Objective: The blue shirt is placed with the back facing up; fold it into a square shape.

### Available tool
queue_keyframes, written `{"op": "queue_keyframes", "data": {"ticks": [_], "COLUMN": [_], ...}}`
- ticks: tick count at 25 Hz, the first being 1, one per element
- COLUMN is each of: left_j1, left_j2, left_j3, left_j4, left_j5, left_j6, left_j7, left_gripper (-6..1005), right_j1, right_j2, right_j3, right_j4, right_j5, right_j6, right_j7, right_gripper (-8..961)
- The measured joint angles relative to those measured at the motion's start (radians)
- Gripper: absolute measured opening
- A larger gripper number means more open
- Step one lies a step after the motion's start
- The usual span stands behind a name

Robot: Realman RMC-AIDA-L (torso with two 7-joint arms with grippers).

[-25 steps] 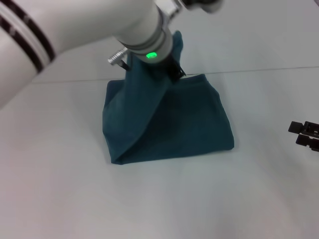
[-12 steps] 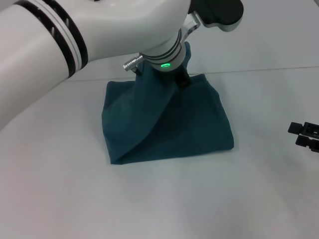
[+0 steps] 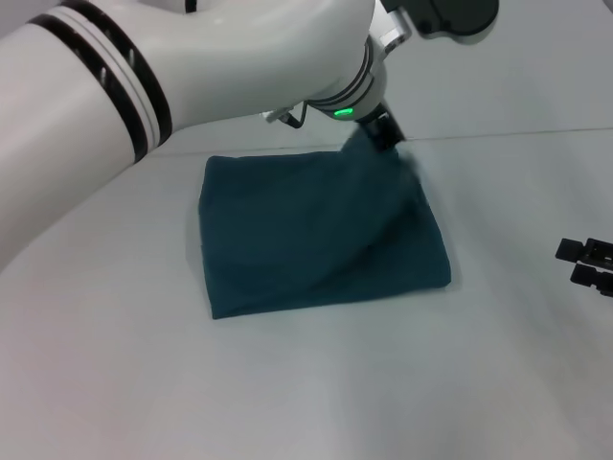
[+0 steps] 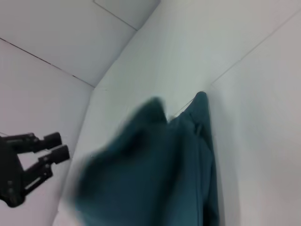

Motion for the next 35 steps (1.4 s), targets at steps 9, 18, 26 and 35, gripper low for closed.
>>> {"op": "queue_keyframes", "data": {"ticks": [9, 18, 26, 35], "left_j1": [0.174, 0.330, 0.513, 0.657], "left_j2": [-0.009, 0.024, 0.144, 0.155], "left_j3": [-0.295, -0.798, -0.989, -1.140], "left_j4": [0.273, 0.165, -0.123, -0.145], "left_j5": [-0.093, -0.411, -0.811, -0.767], "left_j6": [-0.005, 0.239, 0.471, 0.684], "left_j7": [-0.064, -0.023, 0.150, 0.258], "left_gripper": [388, 756, 844, 843], "right_j1": [0.002, 0.023, 0.134, 0.355], "right_j2": [-0.005, -0.015, -0.070, -0.083], "right_j3": [0.000, -0.009, -0.009, -0.052], "right_j4": [0.000, -0.013, -0.053, -0.159], "right_j5": [0.000, -0.016, -0.177, -0.466], "right_j6": [0.014, 0.012, 0.003, 0.033], "right_j7": [0.003, 0.008, 0.089, 0.301], "right_gripper": [761, 761, 760, 760]}}
